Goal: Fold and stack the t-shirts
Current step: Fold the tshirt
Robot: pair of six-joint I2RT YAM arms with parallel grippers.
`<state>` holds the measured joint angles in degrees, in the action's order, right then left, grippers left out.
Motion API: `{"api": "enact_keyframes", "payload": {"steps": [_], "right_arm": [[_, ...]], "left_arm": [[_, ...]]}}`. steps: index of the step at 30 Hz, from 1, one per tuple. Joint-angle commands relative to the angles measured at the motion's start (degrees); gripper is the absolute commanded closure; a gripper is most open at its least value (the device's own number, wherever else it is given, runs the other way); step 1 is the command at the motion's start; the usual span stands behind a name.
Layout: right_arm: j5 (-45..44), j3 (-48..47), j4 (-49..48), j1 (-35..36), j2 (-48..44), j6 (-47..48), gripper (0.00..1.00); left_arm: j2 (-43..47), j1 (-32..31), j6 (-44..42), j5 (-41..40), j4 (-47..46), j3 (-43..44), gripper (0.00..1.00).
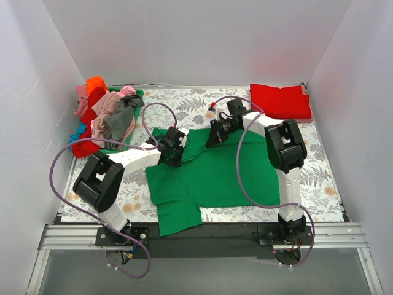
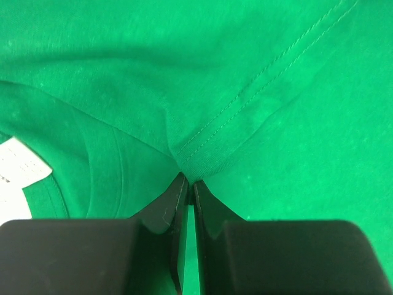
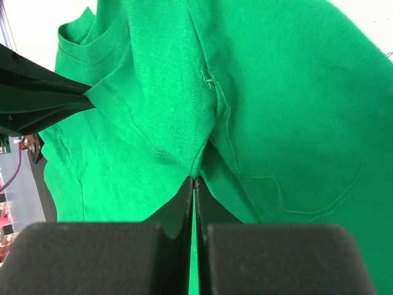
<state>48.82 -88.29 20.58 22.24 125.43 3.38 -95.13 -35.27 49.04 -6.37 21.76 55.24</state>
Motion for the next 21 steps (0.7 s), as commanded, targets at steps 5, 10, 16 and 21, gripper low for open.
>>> {"api": "enact_keyframes", "payload": {"steps": [5, 10, 16, 21], "right_arm": [[1.72, -1.36, 3.59, 0.0, -0.53, 1.63, 0.99], [1.37, -0.83, 4.38, 0.26, -0.97, 2.34, 0.99], [1.11, -1.27, 5.87, 0.96, -0.97, 3.65, 0.99], [-1.7, -1.88, 9.21, 1.05, -1.58, 6.99, 0.88]], "left_arm": [[4.08, -0.59, -1.4, -2.94, 3.11, 0.92, 0.95], [4.52, -0.51, -1.31, -4.0, 3.29, 0.74, 0.95], [5.22, -0.51, -1.31, -3.56, 3.9, 0.48, 0.93], [7.5, -0.51, -0.79, -3.65, 4.78, -1.71, 0.69]]}}
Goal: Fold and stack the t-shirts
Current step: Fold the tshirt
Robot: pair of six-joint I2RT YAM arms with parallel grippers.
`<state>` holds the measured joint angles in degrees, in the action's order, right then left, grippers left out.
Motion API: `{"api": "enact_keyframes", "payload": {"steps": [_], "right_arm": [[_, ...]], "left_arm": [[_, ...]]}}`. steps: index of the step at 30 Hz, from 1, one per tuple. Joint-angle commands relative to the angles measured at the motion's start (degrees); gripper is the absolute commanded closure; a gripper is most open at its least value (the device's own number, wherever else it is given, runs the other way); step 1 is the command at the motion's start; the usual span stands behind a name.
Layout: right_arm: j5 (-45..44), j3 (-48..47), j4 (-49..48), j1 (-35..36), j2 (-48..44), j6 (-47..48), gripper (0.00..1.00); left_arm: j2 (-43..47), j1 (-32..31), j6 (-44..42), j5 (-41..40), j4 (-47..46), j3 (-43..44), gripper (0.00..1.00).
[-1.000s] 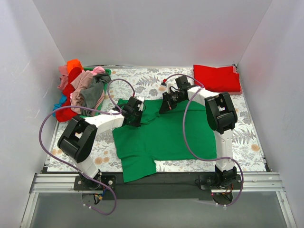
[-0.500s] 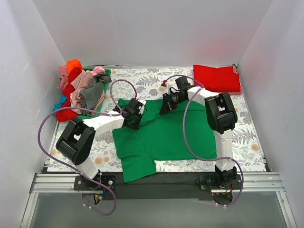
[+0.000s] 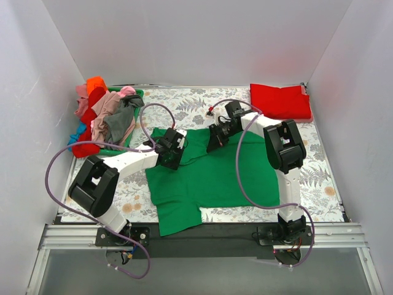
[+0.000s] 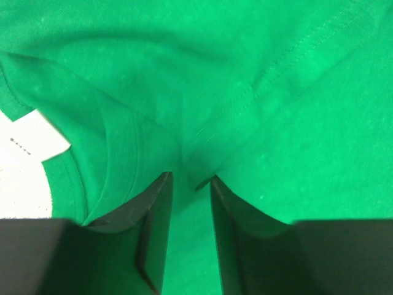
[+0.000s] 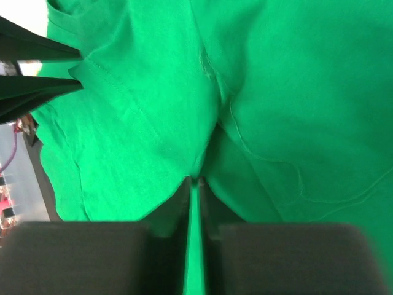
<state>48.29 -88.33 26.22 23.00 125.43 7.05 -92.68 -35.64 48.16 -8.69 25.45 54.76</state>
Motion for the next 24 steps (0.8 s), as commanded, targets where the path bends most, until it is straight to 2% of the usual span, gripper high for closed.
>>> {"api": "enact_keyframes", "payload": {"steps": [1, 2, 6, 7, 9, 10, 13, 14, 18, 19, 21, 24], "right_arm": [[-2.66, -1.84, 4.36, 0.11, -2.55, 4.02, 0.8], [-3.37, -1.41, 5.24, -0.06, -3.25, 5.42, 0.77], [-5.93, -0.61, 7.35, -3.21, -7.12, 8.76, 0.57], [-5.84, -0.44, 7.7, -4.1, -8.78, 9.47, 0.54], [-5.14, -0.26, 9.46, -6.99, -11.41, 13.24, 0.5], [-3.4, 0.0, 10.08, -8.05, -12.39, 14.47, 0.5], [0.04, 2.11, 12.01, -12.97, -16.26, 20.45, 0.5], [0.39, 3.25, 11.93, -14.12, -17.31, 21.24, 0.5], [2.42, 8.87, 11.58, -21.84, -22.75, 24.59, 0.5], [3.12, 10.71, 11.49, -22.38, -23.47, 25.46, 0.5], [3.91, 12.21, 11.31, -27.81, -25.22, 26.08, 0.5], [3.65, 13.54, 10.87, -33.26, -26.11, 26.09, 0.5]], "left_arm": [[5.93, -0.13, 0.7, -2.2, 1.18, -1.59, 0.67], [7.94, -0.13, 1.14, -2.99, 1.27, -2.02, 0.64], [14.17, -0.13, 3.25, -8.96, -0.05, -3.78, 0.42], [15.15, -0.05, 3.95, -10.8, -0.92, -4.13, 0.24], [17.61, 1.53, 5.01, -13.63, -4.52, -4.75, 0.1], [17.8, 2.84, 5.45, -12.59, -5.58, -4.4, 0.07], [15.18, 11.36, 8.61, -2.32, -7.69, -1.43, 0.09], [14.03, 13.38, 9.83, 2.49, -8.66, -0.63, 0.13], [6.3, 20.59, 11.33, 11.9, -10.86, 3.76, 0.27], [2.89, 21.57, 11.95, 13.16, -11.12, 4.64, 0.31], [-0.11, 23.24, 13.26, 15.53, -11.56, 7.37, 0.4], [-4.6, 24.12, 13.98, 14.67, -11.65, 10.18, 0.42]]}}
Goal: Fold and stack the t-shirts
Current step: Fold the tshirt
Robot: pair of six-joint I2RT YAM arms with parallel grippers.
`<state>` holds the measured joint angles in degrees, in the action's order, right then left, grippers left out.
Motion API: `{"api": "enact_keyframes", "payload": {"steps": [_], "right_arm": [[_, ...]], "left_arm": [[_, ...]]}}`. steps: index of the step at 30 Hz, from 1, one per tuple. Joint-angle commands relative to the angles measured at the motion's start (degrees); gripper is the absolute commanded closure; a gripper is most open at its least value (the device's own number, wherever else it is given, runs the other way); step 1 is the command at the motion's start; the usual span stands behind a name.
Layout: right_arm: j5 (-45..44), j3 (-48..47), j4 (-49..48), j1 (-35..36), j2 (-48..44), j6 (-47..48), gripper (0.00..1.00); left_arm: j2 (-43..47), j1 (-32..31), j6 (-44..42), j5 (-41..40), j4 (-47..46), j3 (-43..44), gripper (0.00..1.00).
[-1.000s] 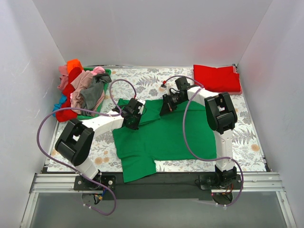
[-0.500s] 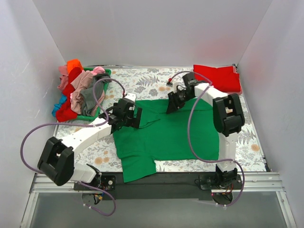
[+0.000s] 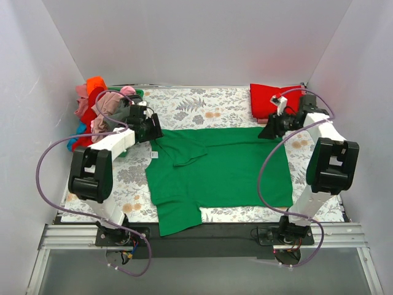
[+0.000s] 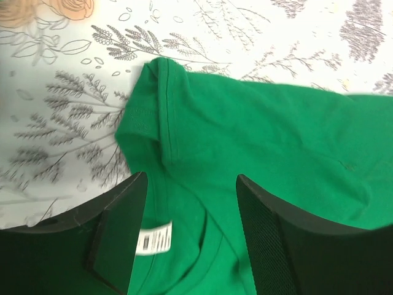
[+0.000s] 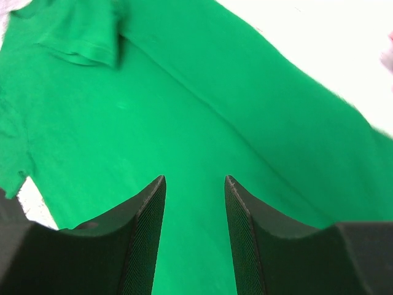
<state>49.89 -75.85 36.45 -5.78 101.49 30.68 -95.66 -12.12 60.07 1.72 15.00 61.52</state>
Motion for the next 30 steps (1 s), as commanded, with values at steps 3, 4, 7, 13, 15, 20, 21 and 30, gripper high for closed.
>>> {"api": "enact_keyframes", "payload": {"steps": [3, 4, 7, 13, 15, 20, 21, 30], "right_arm": [[-2.76, 1.32, -3.21, -8.97, -1.57, -2.1, 0.51], [-5.48, 1.41, -4.09, -9.68, -1.39, -2.72, 0.51], [-11.45, 0.36, -6.47, -10.48, 1.24, -4.48, 0.52], [-18.5, -3.07, -8.93, -11.71, 6.96, -8.26, 0.53], [-19.39, -3.77, -8.94, -12.49, 8.36, -8.79, 0.53], [-18.78, -4.39, -9.03, -13.29, 11.17, -8.79, 0.54], [-17.64, -4.65, -9.11, -13.29, 11.62, -8.79, 0.54], [-12.89, -6.32, -8.76, -13.2, 14.7, -9.76, 0.62]], "left_arm": [[-4.01, 0.96, 2.5, 2.24, -1.47, 5.01, 0.42], [-4.45, 1.04, 2.59, 0.59, -1.56, 5.19, 0.42], [-6.2, 1.66, 2.68, -0.39, -1.91, 5.54, 0.45], [-8.84, 2.54, 2.68, 0.3, -2.87, 6.59, 0.46], [-9.54, 2.63, 2.42, 0.74, -2.96, 7.21, 0.48], [-10.78, 2.72, 1.89, 1.45, -3.14, 7.92, 0.49], [-10.78, 2.72, 1.72, 1.54, -3.23, 7.74, 0.49], [-9.2, 2.72, 1.01, 1.71, -3.49, 7.04, 0.5]]}}
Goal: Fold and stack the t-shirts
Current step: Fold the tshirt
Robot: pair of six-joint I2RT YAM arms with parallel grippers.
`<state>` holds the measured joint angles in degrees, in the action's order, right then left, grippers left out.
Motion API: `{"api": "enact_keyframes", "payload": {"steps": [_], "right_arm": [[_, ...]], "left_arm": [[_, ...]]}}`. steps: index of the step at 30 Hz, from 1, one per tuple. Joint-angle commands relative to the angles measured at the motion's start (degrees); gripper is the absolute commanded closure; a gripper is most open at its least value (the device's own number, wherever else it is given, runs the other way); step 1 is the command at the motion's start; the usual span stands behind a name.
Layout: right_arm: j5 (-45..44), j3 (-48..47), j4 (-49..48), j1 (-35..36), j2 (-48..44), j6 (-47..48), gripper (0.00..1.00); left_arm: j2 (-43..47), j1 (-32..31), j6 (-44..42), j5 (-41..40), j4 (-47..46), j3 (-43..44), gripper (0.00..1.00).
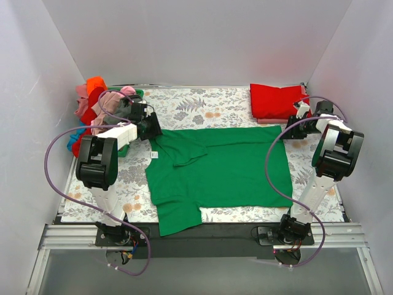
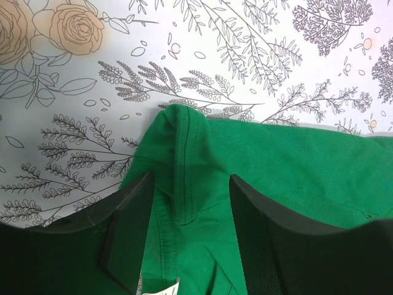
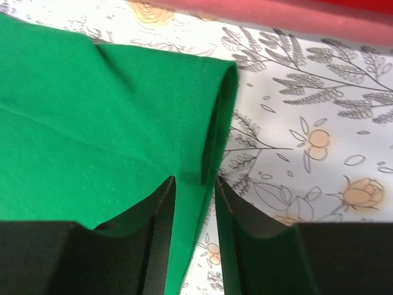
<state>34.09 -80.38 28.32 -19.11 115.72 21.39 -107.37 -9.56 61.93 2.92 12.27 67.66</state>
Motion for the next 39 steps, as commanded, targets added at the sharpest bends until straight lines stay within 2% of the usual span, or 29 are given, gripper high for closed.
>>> {"api": "enact_keyframes", "payload": {"steps": [1, 16, 20, 21, 25, 39], "right_arm": [[3.0, -1.71, -0.63, 0.13, 0.56, -0.47, 0.63], [2.92, -2.33, -0.19, 0.13, 3.19, -1.0, 0.67], [3.62, -2.15, 0.16, 0.13, 2.23, -0.65, 0.84], [3.79, -2.15, 0.16, 0.04, 1.88, -0.56, 0.9], [4.76, -1.8, 0.34, -0.4, -0.23, -0.64, 0.98], [7.31, -0.04, 1.83, -1.28, -3.75, -0.12, 0.99]], "left_arm": [[2.61, 0.16, -0.76, 0.6, -0.76, 0.9, 0.5], [3.75, 0.16, -1.2, 0.6, -0.76, -0.33, 0.5], [4.01, 0.16, -1.2, 0.42, -0.67, -0.6, 0.5], [4.1, 0.16, -1.37, 0.42, -0.67, -0.6, 0.5], [4.19, 0.25, -1.46, 0.07, -0.67, -0.69, 0.5], [2.7, 0.6, -2.43, -0.11, -0.23, 0.54, 0.51]]}}
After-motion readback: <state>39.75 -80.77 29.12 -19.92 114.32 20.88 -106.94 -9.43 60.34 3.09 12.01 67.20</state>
